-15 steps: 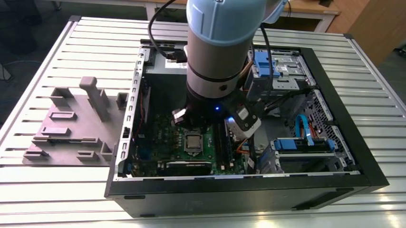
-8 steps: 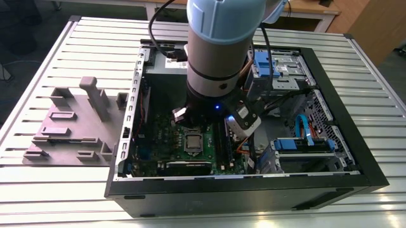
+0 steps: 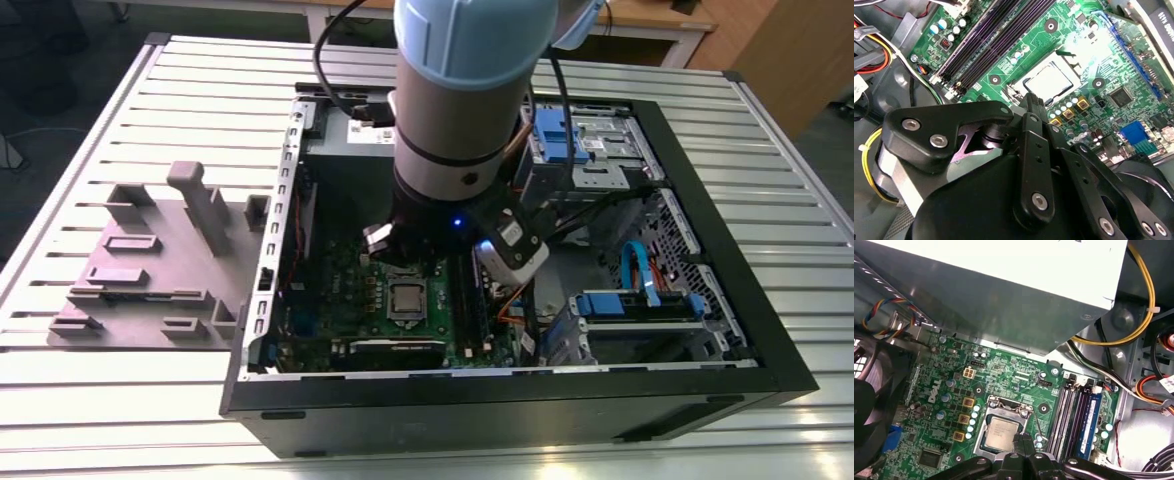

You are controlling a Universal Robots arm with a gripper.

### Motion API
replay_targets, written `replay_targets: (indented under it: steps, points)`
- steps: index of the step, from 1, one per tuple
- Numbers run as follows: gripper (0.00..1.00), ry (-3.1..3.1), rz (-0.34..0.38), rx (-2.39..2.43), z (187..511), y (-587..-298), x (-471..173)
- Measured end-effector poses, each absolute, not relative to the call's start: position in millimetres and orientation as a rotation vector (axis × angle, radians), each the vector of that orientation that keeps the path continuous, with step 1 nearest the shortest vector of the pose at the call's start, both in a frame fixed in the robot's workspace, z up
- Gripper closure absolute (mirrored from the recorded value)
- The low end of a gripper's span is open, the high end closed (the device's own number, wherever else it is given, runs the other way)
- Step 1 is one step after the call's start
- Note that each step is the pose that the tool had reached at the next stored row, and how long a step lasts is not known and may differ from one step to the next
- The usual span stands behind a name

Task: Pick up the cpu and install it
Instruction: 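Install the first cpu locking lever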

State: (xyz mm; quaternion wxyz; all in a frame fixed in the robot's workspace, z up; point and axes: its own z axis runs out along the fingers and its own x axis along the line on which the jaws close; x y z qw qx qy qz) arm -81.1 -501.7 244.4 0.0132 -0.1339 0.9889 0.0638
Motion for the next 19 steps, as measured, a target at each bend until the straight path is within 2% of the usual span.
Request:
replay_targets:
  steps: [19]
  points:
    - [0.90,3.080,0.202,-0.417,244.9,-493.9,-80.8]
